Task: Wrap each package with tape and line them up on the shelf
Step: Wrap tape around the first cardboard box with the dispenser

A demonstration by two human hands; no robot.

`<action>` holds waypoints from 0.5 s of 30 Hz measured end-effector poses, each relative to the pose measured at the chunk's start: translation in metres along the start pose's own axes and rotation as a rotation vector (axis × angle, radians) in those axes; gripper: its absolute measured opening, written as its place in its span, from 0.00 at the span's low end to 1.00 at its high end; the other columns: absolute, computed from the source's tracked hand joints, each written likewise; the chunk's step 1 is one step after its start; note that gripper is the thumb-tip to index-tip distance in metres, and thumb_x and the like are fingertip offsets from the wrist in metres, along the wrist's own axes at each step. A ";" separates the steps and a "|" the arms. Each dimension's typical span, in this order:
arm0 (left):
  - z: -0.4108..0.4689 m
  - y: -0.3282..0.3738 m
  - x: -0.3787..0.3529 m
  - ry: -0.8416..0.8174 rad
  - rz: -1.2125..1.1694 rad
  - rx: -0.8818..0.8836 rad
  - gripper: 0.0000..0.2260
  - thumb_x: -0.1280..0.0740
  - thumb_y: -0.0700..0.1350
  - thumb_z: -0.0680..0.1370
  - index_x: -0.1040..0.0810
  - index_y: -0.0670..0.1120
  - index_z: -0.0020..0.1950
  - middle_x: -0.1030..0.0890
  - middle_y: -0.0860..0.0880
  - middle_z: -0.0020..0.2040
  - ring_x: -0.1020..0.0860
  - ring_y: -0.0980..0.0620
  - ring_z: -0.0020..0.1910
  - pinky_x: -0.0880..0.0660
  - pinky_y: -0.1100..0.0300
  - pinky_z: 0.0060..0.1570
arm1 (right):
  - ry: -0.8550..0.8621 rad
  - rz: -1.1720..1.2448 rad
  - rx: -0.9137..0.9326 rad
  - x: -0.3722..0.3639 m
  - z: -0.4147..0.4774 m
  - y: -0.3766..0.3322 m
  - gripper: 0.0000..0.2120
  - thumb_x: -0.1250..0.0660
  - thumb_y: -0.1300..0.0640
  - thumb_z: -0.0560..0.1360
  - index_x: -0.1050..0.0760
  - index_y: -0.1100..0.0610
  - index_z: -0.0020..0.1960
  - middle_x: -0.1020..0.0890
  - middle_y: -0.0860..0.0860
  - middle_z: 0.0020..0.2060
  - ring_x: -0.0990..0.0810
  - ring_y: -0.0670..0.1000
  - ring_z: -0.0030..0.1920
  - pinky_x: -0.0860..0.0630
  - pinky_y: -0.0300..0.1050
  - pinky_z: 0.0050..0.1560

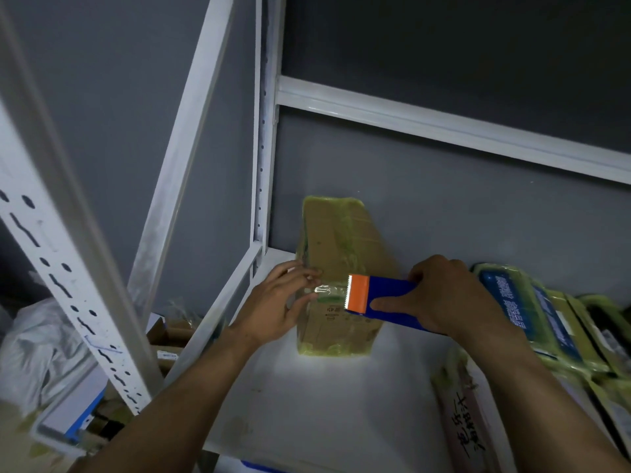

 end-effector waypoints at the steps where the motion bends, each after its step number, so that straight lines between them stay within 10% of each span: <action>1: 0.002 0.002 0.001 -0.018 -0.014 -0.004 0.14 0.37 0.52 0.84 0.22 0.52 0.67 0.27 0.66 0.68 0.36 0.62 0.74 0.30 0.62 0.67 | 0.015 -0.021 0.003 0.002 0.000 0.000 0.36 0.25 0.23 0.54 0.23 0.54 0.43 0.21 0.47 0.35 0.22 0.45 0.34 0.25 0.41 0.31; 10: 0.004 0.023 -0.002 -0.069 0.070 -0.094 0.20 0.34 0.42 0.83 0.25 0.58 0.73 0.25 0.52 0.69 0.28 0.53 0.69 0.25 0.59 0.61 | -0.003 -0.078 -0.027 0.001 0.012 -0.002 0.39 0.22 0.25 0.57 0.23 0.56 0.50 0.24 0.48 0.39 0.20 0.51 0.42 0.24 0.44 0.37; 15: 0.014 0.026 0.001 0.025 0.055 -0.046 0.16 0.29 0.58 0.78 0.17 0.51 0.61 0.20 0.57 0.63 0.28 0.57 0.69 0.23 0.57 0.62 | -0.035 -0.075 -0.001 -0.002 0.017 -0.007 0.39 0.22 0.25 0.55 0.27 0.54 0.47 0.26 0.47 0.38 0.22 0.51 0.42 0.25 0.44 0.38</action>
Point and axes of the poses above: each hand's wrist, its own z-axis towards the middle knuckle, its own x-axis out of the back of the hand, y = z × x, the point moved 7 cm from there along z, towards the middle knuckle
